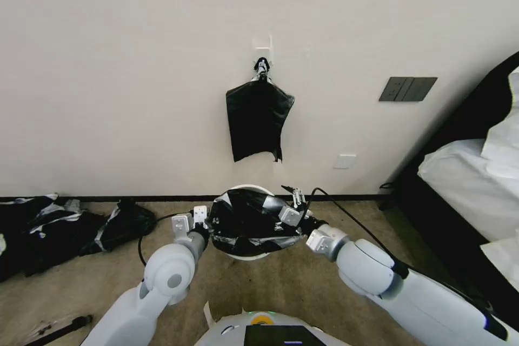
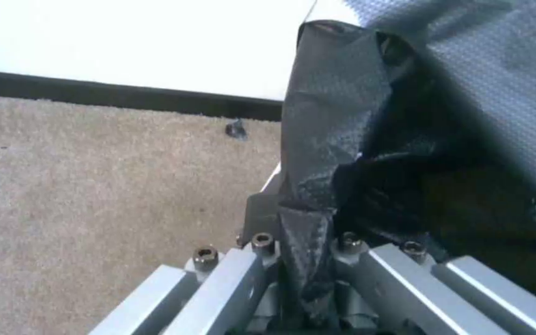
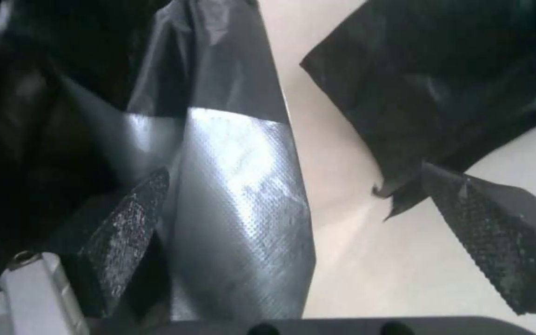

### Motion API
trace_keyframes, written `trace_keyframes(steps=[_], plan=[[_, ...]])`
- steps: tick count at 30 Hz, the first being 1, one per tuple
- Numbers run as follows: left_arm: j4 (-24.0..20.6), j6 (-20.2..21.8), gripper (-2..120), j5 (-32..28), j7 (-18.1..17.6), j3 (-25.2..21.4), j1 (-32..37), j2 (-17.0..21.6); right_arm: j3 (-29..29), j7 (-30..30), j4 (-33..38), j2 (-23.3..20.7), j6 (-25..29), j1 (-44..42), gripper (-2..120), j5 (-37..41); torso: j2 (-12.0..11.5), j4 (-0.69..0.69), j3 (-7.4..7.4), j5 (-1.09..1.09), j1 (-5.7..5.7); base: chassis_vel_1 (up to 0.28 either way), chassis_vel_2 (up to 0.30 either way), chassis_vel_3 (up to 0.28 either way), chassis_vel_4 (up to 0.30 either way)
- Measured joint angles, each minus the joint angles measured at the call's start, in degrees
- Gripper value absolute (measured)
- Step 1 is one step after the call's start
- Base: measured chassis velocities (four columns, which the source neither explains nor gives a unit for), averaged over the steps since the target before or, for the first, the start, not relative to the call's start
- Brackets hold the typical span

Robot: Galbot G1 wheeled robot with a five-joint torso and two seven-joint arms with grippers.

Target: Place a trash bag onto the trash bin.

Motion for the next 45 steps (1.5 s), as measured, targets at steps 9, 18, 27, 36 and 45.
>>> trace_keyframes(steps=[9, 18, 27, 36, 45], plan=[[0.39, 0.65, 0, -0.68, -0.24, 0.81, -0.66, -0.36, 0.08, -9.98, 0.17, -2.94, 11.32, -0.21, 100, -10.57, 0.00, -0.01, 0.00, 0.00, 0.00, 0.000, 0.000, 0.000, 0.000], [-0.40, 1.20, 0, -1.40, -0.47, 0.82, -0.04, -0.20, -1.20, -13.87, -1.51, -3.21, 19.67, 2.61, 99, -17.01, 0.00, -0.01, 0.00, 0.00, 0.00, 0.000, 0.000, 0.000, 0.000], [-1.37, 1.42, 0, -2.12, -0.74, 1.09, 0.13, 0.41, -4.73, -18.44, -4.06, -3.79, 22.81, 6.33, 70, -22.75, 0.00, -0.01, 0.00, 0.00, 0.00, 0.000, 0.000, 0.000, 0.000], [-2.30, 1.59, 0, -2.20, -0.83, 1.49, 0.58, 0.42, -6.13, -20.72, -4.79, -5.58, 22.39, 8.35, 36, -26.59, 0.00, -0.01, 0.00, 0.00, 0.00, 0.000, 0.000, 0.000, 0.000], [-2.42, 1.70, 0, -2.26, -0.80, 1.63, 0.50, 0.44, -5.37, -19.39, -4.50, -5.68, 22.98, 7.03, 7, -24.30, 0.00, -0.01, 0.00, 0.00, 0.00, 0.000, 0.000, 0.000, 0.000]])
